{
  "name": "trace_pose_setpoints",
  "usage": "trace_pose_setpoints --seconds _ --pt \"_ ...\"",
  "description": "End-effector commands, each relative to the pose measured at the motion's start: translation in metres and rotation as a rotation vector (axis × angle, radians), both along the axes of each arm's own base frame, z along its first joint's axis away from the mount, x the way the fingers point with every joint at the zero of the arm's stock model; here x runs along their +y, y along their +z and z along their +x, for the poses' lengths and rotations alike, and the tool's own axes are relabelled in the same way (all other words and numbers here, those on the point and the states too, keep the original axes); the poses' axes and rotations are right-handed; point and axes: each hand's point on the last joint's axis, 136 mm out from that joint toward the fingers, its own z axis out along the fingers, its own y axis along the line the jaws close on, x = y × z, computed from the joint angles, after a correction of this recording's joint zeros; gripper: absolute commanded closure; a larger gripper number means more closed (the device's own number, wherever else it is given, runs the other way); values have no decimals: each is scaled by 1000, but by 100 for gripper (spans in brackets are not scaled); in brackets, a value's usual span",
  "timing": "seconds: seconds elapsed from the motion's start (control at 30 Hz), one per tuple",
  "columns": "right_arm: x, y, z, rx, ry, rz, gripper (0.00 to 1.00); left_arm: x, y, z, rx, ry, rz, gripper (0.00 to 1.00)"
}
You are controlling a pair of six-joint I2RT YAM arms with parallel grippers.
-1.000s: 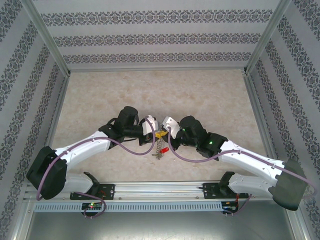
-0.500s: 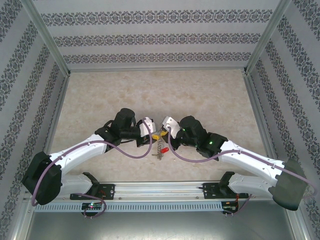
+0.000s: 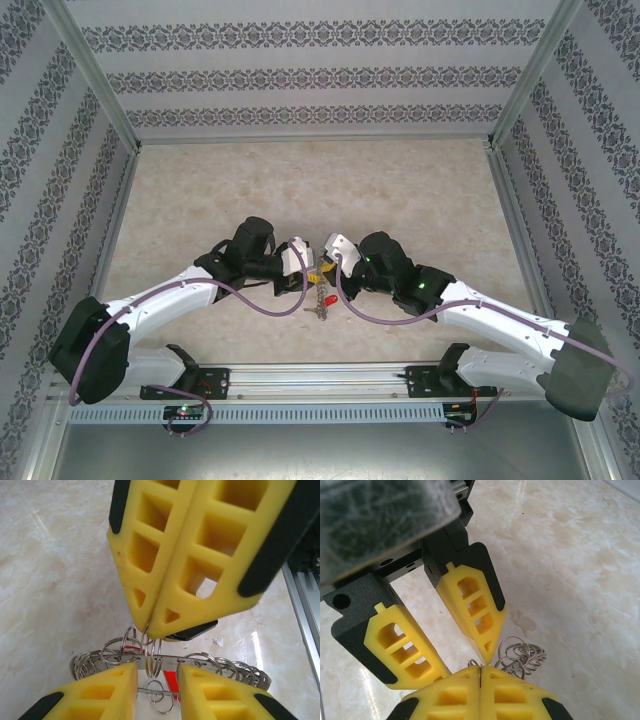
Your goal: Put the keys on the keyring
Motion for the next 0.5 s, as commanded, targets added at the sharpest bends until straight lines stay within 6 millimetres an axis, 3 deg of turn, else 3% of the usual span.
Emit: trace_pose_setpoints --seconds 0.0,0.17,0.47 --pt "8 17 -4 -31 34 47 100 -7 16 -2 -23 -35 -35 71" --pt "9 14 -5 -19 36 46 100 -9 18 -1 -24 -39 -42 72" --pt "12 16 -3 -6 29 50 100 -7 10 -3 -11 -35 -28 83"
